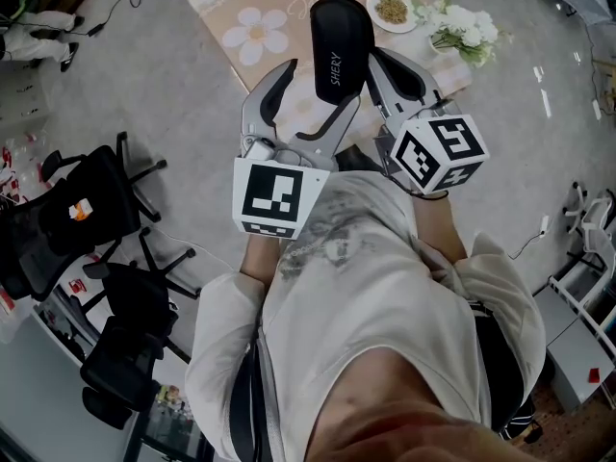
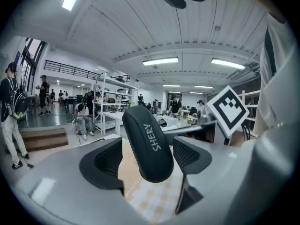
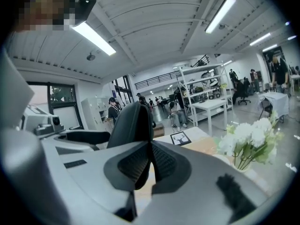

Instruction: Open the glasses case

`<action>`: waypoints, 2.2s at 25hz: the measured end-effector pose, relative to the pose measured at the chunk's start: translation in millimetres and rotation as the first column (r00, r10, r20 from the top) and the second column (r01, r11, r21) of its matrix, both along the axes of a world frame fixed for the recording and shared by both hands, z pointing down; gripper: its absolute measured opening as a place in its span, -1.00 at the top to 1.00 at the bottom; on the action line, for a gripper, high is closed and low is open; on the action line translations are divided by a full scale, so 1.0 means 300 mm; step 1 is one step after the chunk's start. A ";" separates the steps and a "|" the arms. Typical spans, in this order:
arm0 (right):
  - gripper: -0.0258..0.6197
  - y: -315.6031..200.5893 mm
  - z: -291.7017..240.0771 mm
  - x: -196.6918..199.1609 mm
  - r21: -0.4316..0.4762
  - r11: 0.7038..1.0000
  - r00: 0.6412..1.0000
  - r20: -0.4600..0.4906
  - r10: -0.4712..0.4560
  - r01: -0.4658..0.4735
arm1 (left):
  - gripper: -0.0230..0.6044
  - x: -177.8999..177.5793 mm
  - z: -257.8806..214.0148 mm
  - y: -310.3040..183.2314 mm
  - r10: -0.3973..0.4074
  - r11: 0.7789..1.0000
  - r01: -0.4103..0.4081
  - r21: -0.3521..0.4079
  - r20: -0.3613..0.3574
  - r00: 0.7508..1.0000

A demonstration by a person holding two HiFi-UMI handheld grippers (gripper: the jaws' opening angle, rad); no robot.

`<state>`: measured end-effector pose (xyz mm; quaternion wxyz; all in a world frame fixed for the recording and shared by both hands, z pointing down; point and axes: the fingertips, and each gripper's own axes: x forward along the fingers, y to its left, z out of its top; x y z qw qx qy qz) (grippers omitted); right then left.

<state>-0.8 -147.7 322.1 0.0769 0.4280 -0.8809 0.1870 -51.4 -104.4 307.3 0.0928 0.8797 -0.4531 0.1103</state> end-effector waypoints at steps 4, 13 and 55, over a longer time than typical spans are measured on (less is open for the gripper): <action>0.83 -0.001 0.003 0.000 0.058 0.998 0.994 -0.104 0.014 -0.008 | -0.13 0.007 -0.051 -0.042 -0.044 0.999 0.044 0.000 -0.018 0.999; 0.83 0.026 -0.028 -0.035 0.185 0.983 0.961 -0.269 0.064 -0.014 | -0.08 0.005 -0.060 -0.117 -0.188 0.980 0.190 -0.053 0.031 0.982; 0.83 0.051 -0.116 -0.053 0.186 0.981 0.975 -0.223 -0.002 0.045 | 0.60 -0.117 -0.064 -0.121 -0.157 0.987 0.159 -0.027 0.059 0.986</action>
